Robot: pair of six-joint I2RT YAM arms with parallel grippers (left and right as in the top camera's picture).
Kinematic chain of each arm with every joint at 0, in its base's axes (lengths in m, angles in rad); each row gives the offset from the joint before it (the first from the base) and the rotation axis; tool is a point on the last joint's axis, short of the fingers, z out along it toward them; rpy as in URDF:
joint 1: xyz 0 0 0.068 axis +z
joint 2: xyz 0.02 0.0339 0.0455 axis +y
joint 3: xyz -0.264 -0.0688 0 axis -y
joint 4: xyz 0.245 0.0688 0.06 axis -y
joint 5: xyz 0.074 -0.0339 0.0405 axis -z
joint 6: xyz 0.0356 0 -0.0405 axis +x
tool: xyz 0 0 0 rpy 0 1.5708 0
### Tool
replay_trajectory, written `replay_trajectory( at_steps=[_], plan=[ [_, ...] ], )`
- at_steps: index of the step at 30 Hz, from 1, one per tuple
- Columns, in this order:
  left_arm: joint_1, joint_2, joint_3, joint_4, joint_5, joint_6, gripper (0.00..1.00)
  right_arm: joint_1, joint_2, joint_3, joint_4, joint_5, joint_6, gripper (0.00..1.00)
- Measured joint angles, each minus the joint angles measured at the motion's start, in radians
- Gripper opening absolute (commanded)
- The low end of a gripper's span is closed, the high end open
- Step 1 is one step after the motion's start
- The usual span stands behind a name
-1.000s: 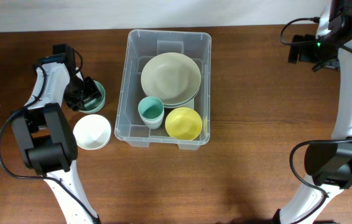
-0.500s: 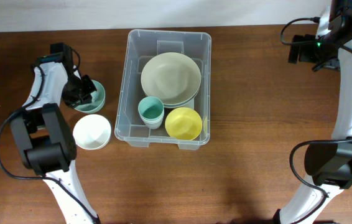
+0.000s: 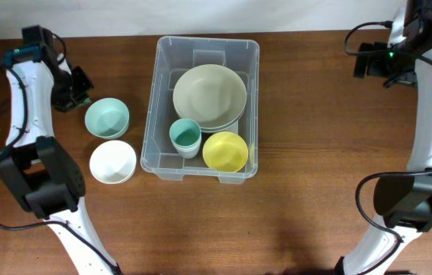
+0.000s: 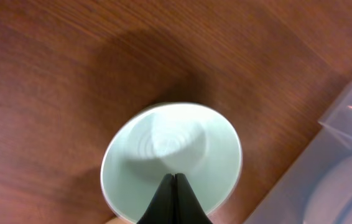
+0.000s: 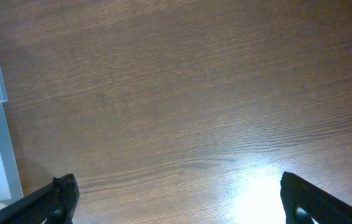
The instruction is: Pack container
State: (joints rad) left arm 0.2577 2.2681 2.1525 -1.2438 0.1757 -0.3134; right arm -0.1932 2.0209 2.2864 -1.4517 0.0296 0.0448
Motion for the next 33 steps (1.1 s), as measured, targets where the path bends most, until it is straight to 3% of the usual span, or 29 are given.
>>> replay_trajectory(
  at_steps=[7, 20, 22, 25, 26, 28, 33],
  plan=[
    [0.000, 0.000, 0.035, -0.100, -0.042, 0.008, 0.01, 0.000, 0.000, 0.000, 0.000, 0.000, 0.000, 0.99],
    [0.010, 0.000, 0.007, -0.080, -0.084, 0.007, 0.02, 0.000, 0.000, 0.000, 0.000, 0.000, 0.000, 0.99],
    [0.019, 0.000, -0.008, -0.080, -0.084, 0.007, 0.13, 0.000, 0.000, 0.000, 0.000, 0.000, -0.001, 0.99],
    [0.038, 0.000, -0.029, -0.079, -0.086, 0.007, 0.60, 0.000, 0.000, 0.000, 0.000, 0.000, -0.001, 0.99],
    [0.045, 0.000, -0.037, -0.077, -0.087, 0.008, 0.67, 0.000, 0.000, 0.000, 0.000, 0.000, 0.000, 0.99],
    [0.056, 0.000, -0.051, -0.074, -0.088, 0.008, 0.73, 0.000, 0.000, 0.000, 0.000, 0.000, 0.000, 0.99],
    [0.064, 0.000, -0.092, -0.045, -0.091, 0.006, 0.74, 0.000, 0.000, 0.000, 0.000, 0.000, 0.000, 0.99]
  ],
)
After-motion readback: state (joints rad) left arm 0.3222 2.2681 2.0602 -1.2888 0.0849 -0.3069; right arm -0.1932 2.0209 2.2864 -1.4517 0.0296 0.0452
